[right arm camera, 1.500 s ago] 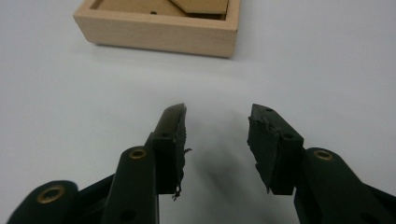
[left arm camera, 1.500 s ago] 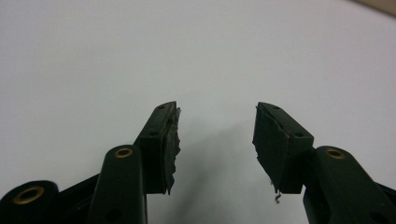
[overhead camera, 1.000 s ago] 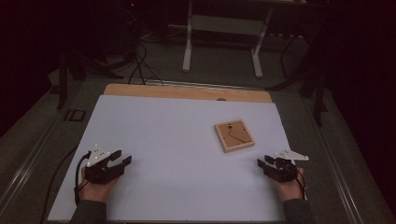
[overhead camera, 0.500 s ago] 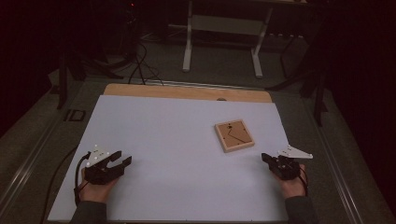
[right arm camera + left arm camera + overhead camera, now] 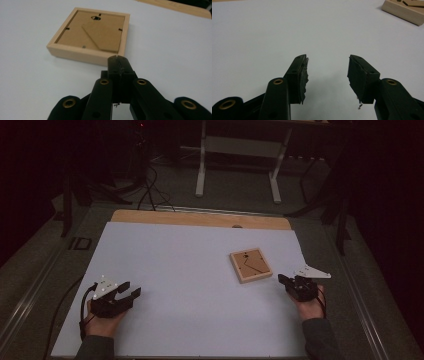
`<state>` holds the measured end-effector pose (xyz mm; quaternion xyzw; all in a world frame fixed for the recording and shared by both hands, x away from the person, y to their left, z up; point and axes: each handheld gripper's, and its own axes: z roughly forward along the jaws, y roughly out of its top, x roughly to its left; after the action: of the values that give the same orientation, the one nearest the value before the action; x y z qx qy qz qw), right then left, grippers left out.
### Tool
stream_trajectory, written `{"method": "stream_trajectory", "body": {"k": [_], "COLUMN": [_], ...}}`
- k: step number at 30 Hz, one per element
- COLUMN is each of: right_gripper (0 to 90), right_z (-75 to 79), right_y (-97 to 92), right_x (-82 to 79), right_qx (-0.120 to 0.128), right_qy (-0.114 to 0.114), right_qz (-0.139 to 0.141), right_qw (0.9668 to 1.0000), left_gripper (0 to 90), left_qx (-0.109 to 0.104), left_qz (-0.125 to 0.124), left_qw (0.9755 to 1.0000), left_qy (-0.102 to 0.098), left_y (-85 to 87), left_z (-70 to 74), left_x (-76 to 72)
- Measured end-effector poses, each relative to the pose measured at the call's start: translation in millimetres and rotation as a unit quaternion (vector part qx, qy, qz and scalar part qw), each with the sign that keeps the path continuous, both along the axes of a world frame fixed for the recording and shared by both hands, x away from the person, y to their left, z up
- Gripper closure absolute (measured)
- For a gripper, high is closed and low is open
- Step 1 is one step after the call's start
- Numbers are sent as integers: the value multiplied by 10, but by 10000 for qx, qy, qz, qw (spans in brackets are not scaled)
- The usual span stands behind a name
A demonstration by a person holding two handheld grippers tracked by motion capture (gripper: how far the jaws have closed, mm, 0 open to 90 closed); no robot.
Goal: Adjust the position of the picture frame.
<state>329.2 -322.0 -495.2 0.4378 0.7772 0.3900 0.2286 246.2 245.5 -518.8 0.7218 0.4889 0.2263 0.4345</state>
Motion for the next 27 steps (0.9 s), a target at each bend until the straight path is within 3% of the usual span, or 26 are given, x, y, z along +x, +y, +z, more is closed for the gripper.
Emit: {"method": "stream_trajectory", "body": {"k": [11,27], "right_gripper": [897,897], "right_z": [15,-96], "right_y": [40,67], "right_x": [184,451], "right_qx": [17,115], "right_qy": [7,94], "right_qz": [-163,-295], "right_qw": [9999,9995], "left_gripper": [501,499], "left_qx": [26,0], "left_qz": [22,97], "left_qw": [10000,9999], "left_qy": [-2,-74], "left_y": [-3,12], "left_z": [0,9], "left_x": [9,1]}}
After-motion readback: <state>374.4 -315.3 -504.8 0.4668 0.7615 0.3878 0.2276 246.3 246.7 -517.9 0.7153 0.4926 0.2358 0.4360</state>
